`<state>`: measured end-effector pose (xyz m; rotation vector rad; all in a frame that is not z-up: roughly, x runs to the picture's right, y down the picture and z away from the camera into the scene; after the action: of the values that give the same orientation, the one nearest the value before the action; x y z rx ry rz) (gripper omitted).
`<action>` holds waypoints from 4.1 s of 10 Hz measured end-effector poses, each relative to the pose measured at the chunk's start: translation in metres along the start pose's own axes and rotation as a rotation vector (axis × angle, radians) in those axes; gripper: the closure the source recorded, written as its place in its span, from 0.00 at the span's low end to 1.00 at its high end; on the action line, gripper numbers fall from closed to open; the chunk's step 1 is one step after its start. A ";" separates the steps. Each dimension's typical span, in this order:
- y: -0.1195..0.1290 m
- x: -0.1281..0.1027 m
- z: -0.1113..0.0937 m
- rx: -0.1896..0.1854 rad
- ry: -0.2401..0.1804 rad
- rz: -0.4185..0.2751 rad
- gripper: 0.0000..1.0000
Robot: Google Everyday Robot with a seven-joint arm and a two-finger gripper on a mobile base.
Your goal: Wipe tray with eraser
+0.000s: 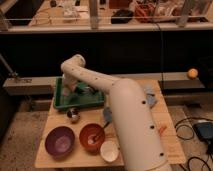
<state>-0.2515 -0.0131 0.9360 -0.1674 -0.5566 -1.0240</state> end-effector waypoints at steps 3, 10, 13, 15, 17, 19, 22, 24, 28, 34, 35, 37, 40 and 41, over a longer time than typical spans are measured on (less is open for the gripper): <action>0.005 -0.035 -0.001 0.001 -0.058 -0.065 1.00; 0.078 -0.027 -0.026 -0.064 0.012 -0.010 1.00; 0.113 0.003 -0.031 -0.095 0.062 0.068 1.00; 0.117 0.014 -0.033 -0.077 0.074 0.084 1.00; 0.105 0.013 -0.033 -0.045 0.076 0.069 1.00; 0.099 0.013 -0.033 -0.030 0.078 0.060 1.00; 0.101 0.014 -0.034 -0.031 0.080 0.062 1.00; 0.099 0.012 -0.033 -0.030 0.078 0.059 1.00; 0.100 0.013 -0.033 -0.030 0.078 0.060 1.00; 0.101 0.013 -0.033 -0.031 0.078 0.061 1.00; 0.101 0.013 -0.033 -0.031 0.078 0.061 1.00; 0.101 0.013 -0.033 -0.031 0.078 0.062 1.00; 0.101 0.013 -0.033 -0.032 0.078 0.062 1.00; 0.101 0.013 -0.032 -0.032 0.077 0.062 1.00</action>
<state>-0.1494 0.0173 0.9273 -0.1711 -0.4625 -0.9756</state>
